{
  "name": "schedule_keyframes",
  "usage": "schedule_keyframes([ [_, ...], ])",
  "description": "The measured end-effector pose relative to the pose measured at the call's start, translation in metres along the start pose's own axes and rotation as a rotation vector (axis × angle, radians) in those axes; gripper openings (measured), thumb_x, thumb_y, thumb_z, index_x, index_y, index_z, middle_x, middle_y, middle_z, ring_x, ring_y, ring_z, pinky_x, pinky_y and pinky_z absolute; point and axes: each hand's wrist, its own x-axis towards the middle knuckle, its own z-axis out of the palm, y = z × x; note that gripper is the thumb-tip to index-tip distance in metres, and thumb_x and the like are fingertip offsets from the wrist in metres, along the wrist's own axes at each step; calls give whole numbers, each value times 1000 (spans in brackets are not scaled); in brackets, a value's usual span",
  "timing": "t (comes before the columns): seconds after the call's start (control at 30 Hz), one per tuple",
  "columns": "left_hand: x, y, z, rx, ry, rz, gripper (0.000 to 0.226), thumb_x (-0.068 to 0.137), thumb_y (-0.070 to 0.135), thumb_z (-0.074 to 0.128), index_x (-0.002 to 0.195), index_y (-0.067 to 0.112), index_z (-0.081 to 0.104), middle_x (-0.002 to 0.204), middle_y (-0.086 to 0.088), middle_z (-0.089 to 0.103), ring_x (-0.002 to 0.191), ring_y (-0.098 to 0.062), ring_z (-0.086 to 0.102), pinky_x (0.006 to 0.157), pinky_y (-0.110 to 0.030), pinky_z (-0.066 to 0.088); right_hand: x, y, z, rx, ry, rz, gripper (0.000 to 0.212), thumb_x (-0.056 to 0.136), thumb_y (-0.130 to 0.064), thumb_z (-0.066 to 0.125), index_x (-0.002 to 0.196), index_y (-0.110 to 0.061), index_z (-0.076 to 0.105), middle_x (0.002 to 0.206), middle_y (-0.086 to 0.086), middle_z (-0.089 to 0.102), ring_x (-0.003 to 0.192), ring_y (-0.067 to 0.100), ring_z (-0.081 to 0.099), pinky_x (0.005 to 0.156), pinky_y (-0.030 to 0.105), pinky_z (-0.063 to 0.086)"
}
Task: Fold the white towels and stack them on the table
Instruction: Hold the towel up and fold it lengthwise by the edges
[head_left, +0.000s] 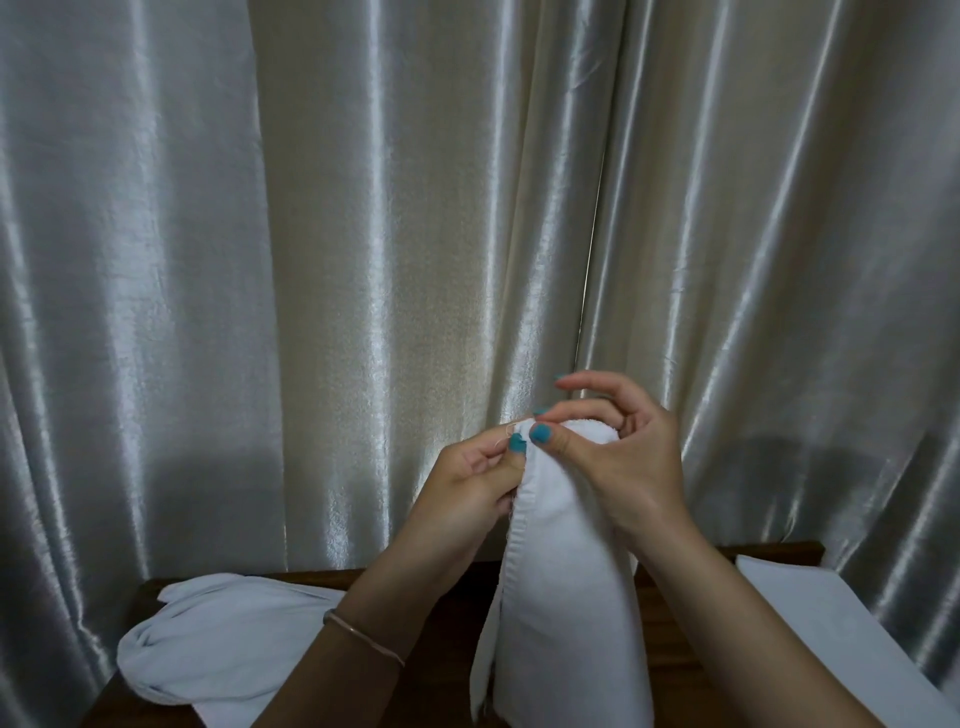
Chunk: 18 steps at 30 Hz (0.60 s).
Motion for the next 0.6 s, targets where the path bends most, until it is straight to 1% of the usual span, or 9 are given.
schedule_keyframes([
  [0.1, 2, 4, -2, -54, -26, -44, 36, 88, 16, 56, 121, 2, 63, 118, -20, 67, 109, -28, 65, 90, -33, 53, 0, 5, -1, -25, -4, -25, 42, 65, -3, 84, 87, -34, 67, 74, -3, 75, 81, 7, 70, 89, 22, 50],
  [0.17, 2, 7, -3, -25, -8, -47, 39, 86, 27, 62, 114, 1, 67, 107, -21, 70, 98, -27, 67, 82, -32, 54, 0, 8, 0, -48, -2, -27, 40, 65, -7, 85, 87, -34, 67, 73, -6, 74, 80, 3, 69, 86, 13, 46],
  [0.2, 2, 7, -5, 41, 2, -34, 40, 86, 32, 64, 111, 2, 69, 100, -19, 71, 93, -25, 67, 79, -32, 53, -1, 10, 0, -58, 2, -31, 39, 65, -9, 86, 88, -32, 66, 72, -7, 74, 79, 2, 69, 86, 12, 45],
  [0.27, 3, 6, -6, 179, 12, 0, 40, 86, 37, 61, 105, 4, 71, 87, -14, 71, 83, -23, 65, 75, -33, 49, -2, 14, 2, -72, 10, -51, 38, 64, -11, 86, 89, -31, 64, 72, -9, 74, 77, 0, 68, 84, 12, 45],
  [0.3, 4, 6, -7, 217, 21, 5, 38, 87, 35, 58, 104, 3, 71, 85, -14, 70, 81, -24, 64, 75, -35, 46, -2, 16, 2, -83, 16, -64, 38, 64, -11, 86, 89, -31, 64, 72, -11, 73, 74, -1, 66, 80, 12, 45],
  [0.37, 5, 6, -10, 249, 35, -5, 33, 92, 29, 54, 102, 3, 71, 88, -16, 71, 83, -25, 65, 80, -38, 47, -2, 19, 3, -126, 37, -76, 38, 62, -14, 87, 87, -33, 65, 71, -13, 66, 65, -2, 58, 66, 11, 42],
  [0.47, 8, 9, -16, 255, 51, -61, 27, 95, 17, 51, 100, 0, 71, 93, -17, 72, 88, -26, 68, 83, -34, 52, -2, 22, 3, -139, 32, -9, 33, 55, -25, 90, 78, -31, 68, 67, -14, 53, 52, 0, 43, 50, 10, 34],
  [0.53, 10, 9, -22, 251, 45, -92, 28, 96, 16, 49, 95, 0, 72, 88, -13, 73, 83, -21, 70, 77, -27, 56, -1, 24, 4, -136, -23, 46, 27, 53, -30, 90, 70, -30, 69, 61, -15, 53, 50, -1, 43, 48, 11, 35],
  [0.6, 10, 10, -22, 294, 54, -85, 32, 98, 20, 47, 82, 8, 72, 70, -2, 72, 66, -10, 69, 62, -17, 54, 0, 27, 4, -152, -58, 58, 24, 55, -25, 90, 66, -29, 69, 58, -14, 54, 52, -1, 46, 49, 11, 36],
])
